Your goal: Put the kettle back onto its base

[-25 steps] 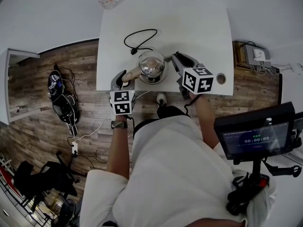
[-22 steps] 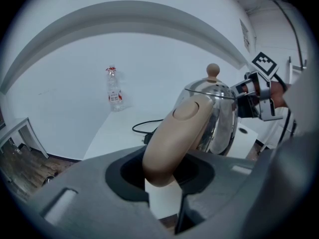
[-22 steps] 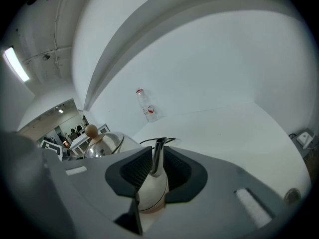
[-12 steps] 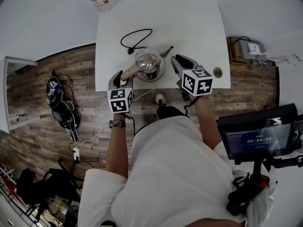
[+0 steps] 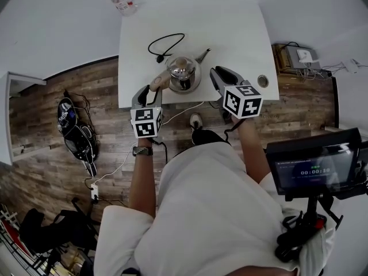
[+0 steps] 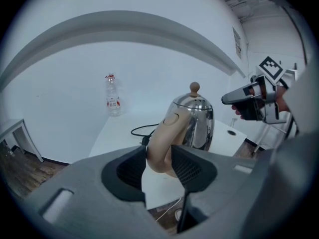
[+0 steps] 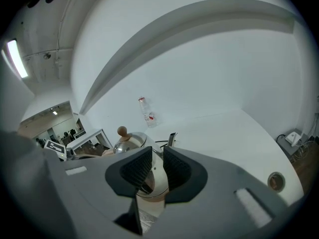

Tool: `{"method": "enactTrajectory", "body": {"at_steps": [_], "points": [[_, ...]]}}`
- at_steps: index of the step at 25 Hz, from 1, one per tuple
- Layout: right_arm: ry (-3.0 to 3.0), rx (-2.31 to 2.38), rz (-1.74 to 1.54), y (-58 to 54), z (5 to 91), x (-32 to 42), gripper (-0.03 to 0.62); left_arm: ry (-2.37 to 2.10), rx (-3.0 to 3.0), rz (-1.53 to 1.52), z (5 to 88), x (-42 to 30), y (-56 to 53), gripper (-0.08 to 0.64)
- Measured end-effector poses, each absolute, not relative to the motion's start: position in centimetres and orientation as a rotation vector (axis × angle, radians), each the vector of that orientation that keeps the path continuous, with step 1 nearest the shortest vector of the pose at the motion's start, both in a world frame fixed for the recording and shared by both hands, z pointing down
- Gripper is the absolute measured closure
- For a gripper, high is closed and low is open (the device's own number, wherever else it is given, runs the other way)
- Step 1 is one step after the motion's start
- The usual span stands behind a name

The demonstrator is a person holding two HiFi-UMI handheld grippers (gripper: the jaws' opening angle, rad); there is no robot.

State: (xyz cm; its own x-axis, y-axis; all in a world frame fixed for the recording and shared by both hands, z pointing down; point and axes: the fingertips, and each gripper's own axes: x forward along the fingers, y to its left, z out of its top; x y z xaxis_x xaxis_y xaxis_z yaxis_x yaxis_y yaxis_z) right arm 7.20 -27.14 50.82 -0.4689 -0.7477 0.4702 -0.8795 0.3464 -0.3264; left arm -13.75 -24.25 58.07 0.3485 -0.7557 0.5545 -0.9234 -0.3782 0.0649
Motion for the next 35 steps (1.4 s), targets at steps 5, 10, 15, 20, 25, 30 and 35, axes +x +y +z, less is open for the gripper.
{"method": "enactTrajectory", "body": {"at_steps": [5, 10, 15, 20, 25, 30, 35], "points": [[-2.368, 1.497, 0.745, -27.4, 50.2, 7.8, 0.518, -1.466, 2.295, 0.603, 56.9, -12.7, -25.2, 0.397], [-2.369, 1.531, 0.679, -27.0, 49.2, 8.6, 0.522, -1.472, 2.356, 0.543, 54.8, -11.4, -25.7, 0.402], [-2.373, 1.588, 0.541, -26.0, 45.6, 8.6, 0.540, -1.533, 2.441, 0.416, 49.2, -11.6, -25.9, 0.473], [-2.435, 1.638, 0.327, -24.1, 39.7, 8.1, 0.584, -1.592, 2.561, 0.282, 42.2, -11.3, -24.6, 0.486], [-2.496, 1.676, 0.106, -23.6, 33.5, 8.0, 0.589, -1.615, 2.674, 0.126, 35.6, -10.4, -23.9, 0.486], [-2.513, 1.707, -0.021, -20.5, 29.7, 7.8, 0.591, -1.615, 2.721, -0.015, 30.9, -10.3, -20.8, 0.486], [-2.516, 1.722, -0.004, -20.4, 29.5, 7.7, 0.591, -1.619, 2.736, -0.010, 30.5, -10.2, -20.9, 0.486]]}}
